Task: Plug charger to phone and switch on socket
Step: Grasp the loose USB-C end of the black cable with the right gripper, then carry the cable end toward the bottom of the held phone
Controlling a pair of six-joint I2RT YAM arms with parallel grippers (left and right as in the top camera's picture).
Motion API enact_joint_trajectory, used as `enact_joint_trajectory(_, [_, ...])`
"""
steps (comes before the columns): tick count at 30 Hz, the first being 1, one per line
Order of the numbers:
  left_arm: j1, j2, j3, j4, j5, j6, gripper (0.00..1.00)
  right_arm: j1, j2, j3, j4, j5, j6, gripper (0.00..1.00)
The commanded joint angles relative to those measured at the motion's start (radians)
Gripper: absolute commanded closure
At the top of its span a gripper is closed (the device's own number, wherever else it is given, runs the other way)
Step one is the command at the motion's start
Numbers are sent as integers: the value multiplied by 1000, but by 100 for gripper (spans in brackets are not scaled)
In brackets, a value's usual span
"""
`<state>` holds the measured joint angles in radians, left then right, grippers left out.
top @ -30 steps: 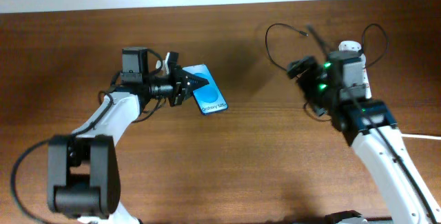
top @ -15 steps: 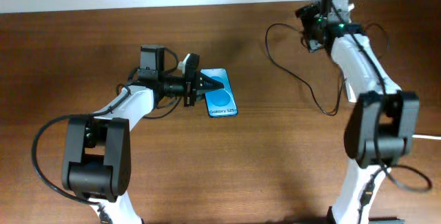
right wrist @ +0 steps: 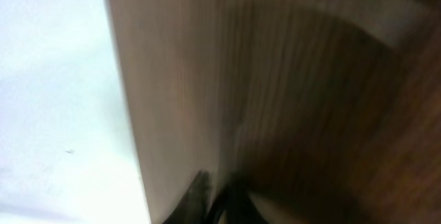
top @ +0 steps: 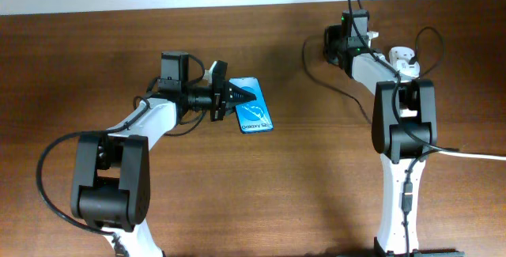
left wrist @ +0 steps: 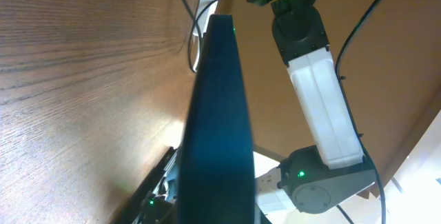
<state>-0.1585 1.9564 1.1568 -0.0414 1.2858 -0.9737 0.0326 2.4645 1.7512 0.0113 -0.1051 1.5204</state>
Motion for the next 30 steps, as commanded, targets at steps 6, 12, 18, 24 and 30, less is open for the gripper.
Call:
enact_joint_trajectory(6, [7, 0, 18, 5, 87, 6, 100, -12, -212, -9, -401, -171, -658, 96])
enact_joint_trajectory(12, [88, 2, 18, 300, 279, -9, 100, 111, -658, -9, -1216, -175, -1238, 96])
enact_joint_trajectory(18, [149, 2, 18, 325, 287, -2, 100, 341, -764, -303, -1269, -169, -1267, 96])
enact_joint_trajectory(24, [293, 2, 18, 324, 287, -2, 100, 361, -762, -687, -893, -2, -1119, 78])
enact_joint_trajectory(30, [292, 2, 18, 324, 287, -1, 100, 359, -762, -687, -788, 12, -1118, 1])
